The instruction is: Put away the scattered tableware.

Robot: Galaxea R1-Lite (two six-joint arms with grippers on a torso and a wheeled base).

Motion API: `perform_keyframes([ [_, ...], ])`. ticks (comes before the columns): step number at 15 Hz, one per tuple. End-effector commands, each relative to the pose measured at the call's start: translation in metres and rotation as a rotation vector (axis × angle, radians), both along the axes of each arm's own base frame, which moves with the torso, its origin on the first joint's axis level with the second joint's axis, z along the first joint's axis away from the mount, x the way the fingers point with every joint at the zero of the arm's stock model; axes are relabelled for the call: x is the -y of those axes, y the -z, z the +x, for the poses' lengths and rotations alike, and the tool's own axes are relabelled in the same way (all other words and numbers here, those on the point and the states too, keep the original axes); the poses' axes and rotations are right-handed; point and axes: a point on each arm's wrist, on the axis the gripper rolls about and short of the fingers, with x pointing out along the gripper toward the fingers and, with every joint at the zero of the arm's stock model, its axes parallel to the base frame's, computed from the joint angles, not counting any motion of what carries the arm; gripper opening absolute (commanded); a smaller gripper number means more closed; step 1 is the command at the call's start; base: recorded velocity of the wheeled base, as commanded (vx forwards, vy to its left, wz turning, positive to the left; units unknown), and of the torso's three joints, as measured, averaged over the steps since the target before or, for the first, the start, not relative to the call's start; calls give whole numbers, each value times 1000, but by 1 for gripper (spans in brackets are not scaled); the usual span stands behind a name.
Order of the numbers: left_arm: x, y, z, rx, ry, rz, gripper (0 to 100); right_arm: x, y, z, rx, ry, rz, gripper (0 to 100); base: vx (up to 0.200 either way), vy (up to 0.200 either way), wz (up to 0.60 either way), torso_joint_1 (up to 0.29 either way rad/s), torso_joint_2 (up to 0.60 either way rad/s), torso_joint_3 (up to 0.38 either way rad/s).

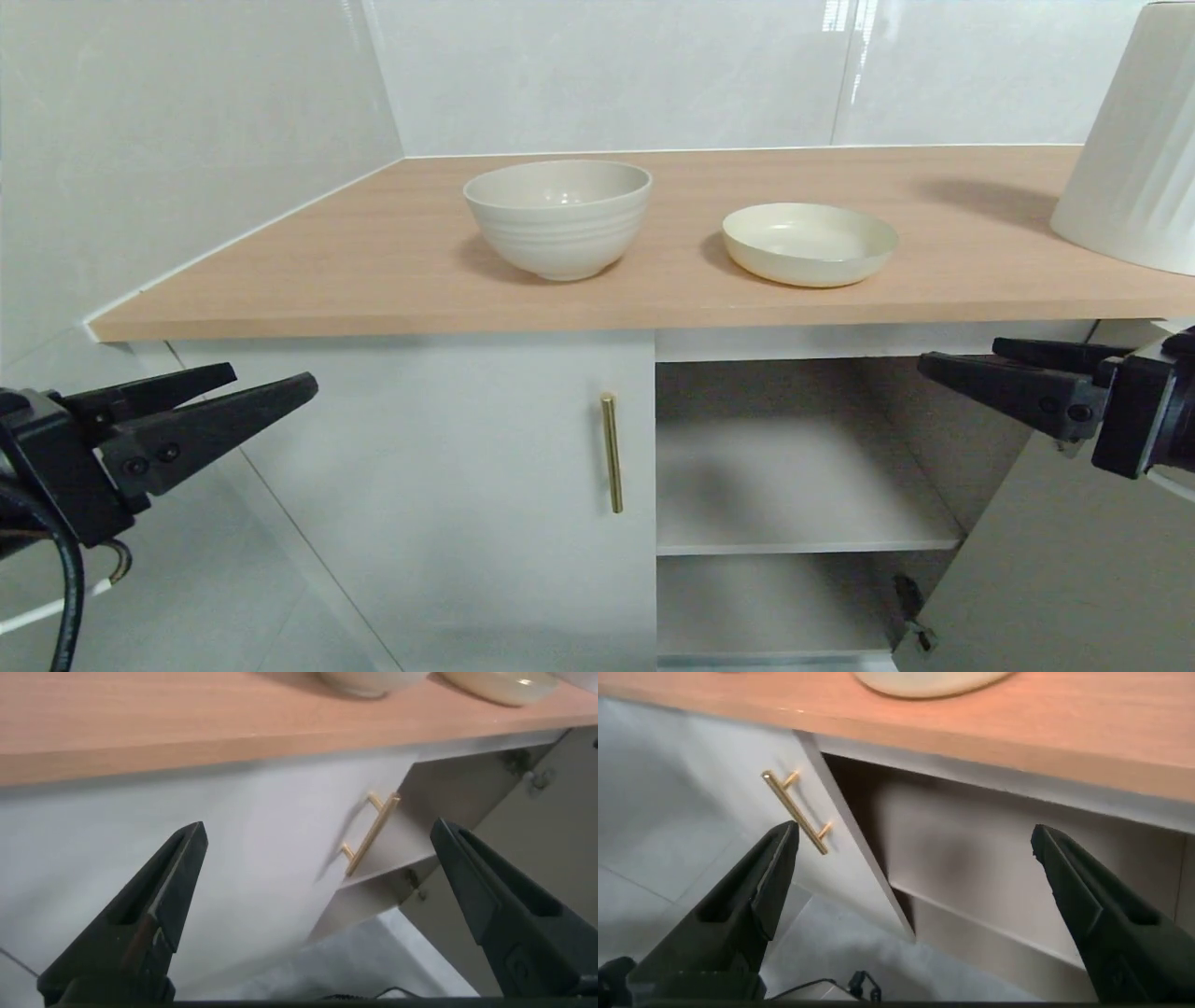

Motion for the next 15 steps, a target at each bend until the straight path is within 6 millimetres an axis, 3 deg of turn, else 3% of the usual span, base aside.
perform_keyframes([
  [1,0,0,0,-1,0,0,100,1,2,-1,0,0,-8,100,0,0,0,0,0,0],
  [6,0,0,1,-2,0,0,100,1,3,-1,3,-2,-19,100,0,0,0,55,-178,-198],
  [11,1,-4,2,7,35,-6,100,-1,5,2,-7,-2,-25,100,0,0,0,139,-515,-314],
  [15,8,-4,33,-47,52,2,100,-4,5,12,17,10,-15,100,0,0,0,173,-470,-298],
])
